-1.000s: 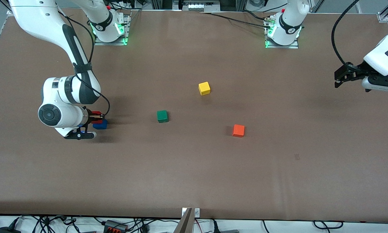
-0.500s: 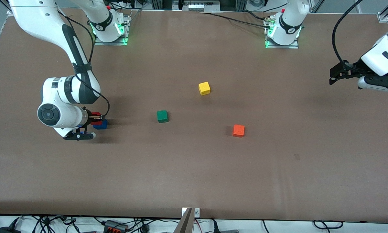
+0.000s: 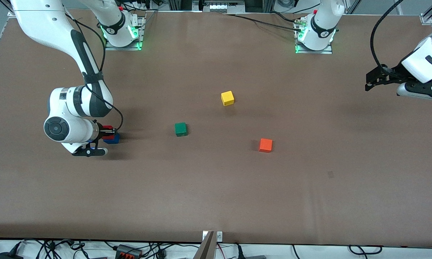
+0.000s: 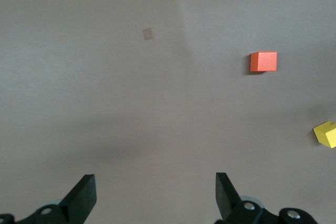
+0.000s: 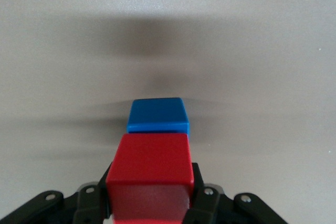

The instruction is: Pass red block to right arm, stack on blue

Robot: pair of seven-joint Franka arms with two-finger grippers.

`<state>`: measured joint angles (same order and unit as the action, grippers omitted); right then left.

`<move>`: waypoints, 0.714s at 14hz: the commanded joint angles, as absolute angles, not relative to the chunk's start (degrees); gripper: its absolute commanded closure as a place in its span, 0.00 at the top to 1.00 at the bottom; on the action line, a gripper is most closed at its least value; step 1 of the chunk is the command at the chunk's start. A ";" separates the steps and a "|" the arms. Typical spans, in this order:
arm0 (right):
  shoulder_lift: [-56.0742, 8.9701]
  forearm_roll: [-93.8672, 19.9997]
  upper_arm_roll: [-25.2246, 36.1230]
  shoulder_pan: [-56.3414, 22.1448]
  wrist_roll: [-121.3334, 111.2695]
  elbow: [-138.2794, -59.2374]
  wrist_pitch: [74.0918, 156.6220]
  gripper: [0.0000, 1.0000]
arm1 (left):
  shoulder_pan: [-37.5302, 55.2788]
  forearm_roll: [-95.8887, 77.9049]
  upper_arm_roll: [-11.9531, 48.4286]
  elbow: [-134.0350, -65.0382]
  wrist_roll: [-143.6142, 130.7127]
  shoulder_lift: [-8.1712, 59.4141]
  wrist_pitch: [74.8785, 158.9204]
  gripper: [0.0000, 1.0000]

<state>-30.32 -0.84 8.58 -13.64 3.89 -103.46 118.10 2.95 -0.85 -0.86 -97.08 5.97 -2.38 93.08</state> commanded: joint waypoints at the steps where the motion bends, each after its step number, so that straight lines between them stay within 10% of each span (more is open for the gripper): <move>1: -30.59 -0.53 8.53 -13.54 4.57 -102.13 118.04 0.52 | 3.25 -1.49 -1.05 -95.63 5.19 -2.20 91.84 1.00; 2: -30.50 -0.53 8.53 -13.45 4.14 -101.26 117.95 1.00 | 3.25 -1.49 -1.05 -95.54 5.19 -2.20 91.85 1.00; 10: -22.69 -0.53 8.70 -13.36 4.83 -94.76 106.37 1.00 | 3.25 -1.41 -1.05 -95.54 5.27 -2.20 91.76 1.00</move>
<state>-26.46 -0.84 8.88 -13.60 4.00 -95.70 109.93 3.01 -0.86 -0.86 -96.85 5.83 -2.38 93.04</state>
